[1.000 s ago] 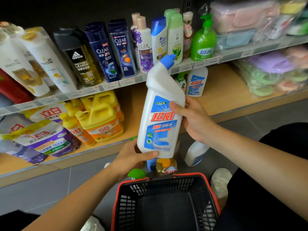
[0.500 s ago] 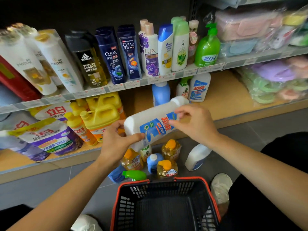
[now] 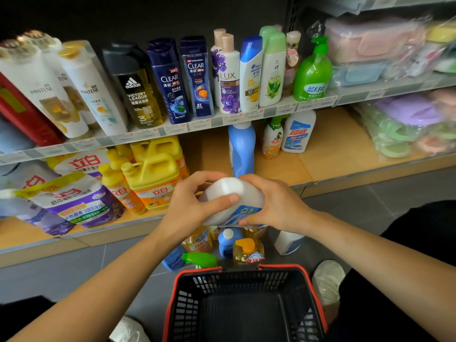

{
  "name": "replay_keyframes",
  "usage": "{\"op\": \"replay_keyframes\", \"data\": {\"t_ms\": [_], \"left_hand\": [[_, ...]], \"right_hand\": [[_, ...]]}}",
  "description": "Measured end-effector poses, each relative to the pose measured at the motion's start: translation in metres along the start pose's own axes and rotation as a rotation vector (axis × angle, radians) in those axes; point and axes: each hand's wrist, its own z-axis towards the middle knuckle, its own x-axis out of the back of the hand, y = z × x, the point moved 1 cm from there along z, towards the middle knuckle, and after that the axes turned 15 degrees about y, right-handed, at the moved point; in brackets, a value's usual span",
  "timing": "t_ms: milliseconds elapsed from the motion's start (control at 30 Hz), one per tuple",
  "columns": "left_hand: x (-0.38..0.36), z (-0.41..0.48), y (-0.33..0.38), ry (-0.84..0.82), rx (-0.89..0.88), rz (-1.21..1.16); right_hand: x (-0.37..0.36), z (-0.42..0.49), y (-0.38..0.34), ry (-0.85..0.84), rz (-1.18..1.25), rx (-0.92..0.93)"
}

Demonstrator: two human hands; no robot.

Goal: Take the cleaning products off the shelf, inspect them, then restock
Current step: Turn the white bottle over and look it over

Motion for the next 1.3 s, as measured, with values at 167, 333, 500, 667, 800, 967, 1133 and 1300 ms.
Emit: {"op": "replay_keyframes", "data": {"t_ms": [167,333,500,667,800,967,1133,1300], "left_hand": [[-0.006,-0.001,-0.003,0.033,0.085,-0.025],[-0.006,-0.004,-0.006,0.071,0.061,-0.026],[-0.009,-0.020,-0.007,-0.008,-0.294,0.166],[-0.005,-0.025,-0.009,0.031,-0.460,0.134],[-0.003,-0.023,-0.014,0.183,-0.554,0.163],[-0.002,-0.017,-0.018,0.238,-0.432,0.176],[-0.004,-0.014,-0.017,0.101,-0.443,0.102],[0.000,-0.003,-0.009,-0.064,-0.652,0.285]], "right_hand": [[-0.002,-0.003,0.001,-0.003,-0.104,0.044],[-0.004,-0.002,0.000,-0.005,-0.102,0.028],[0.001,0.002,0.001,0.094,0.031,-0.085],[0.006,0.001,0.000,0.136,0.081,-0.116],[0.007,-0.001,0.000,0.148,0.101,-0.131],[0.013,0.000,0.000,0.214,0.145,-0.154],[0.019,0.004,0.002,0.199,0.231,-0.196],[0.021,0.004,0.003,0.145,0.270,-0.214]]}}
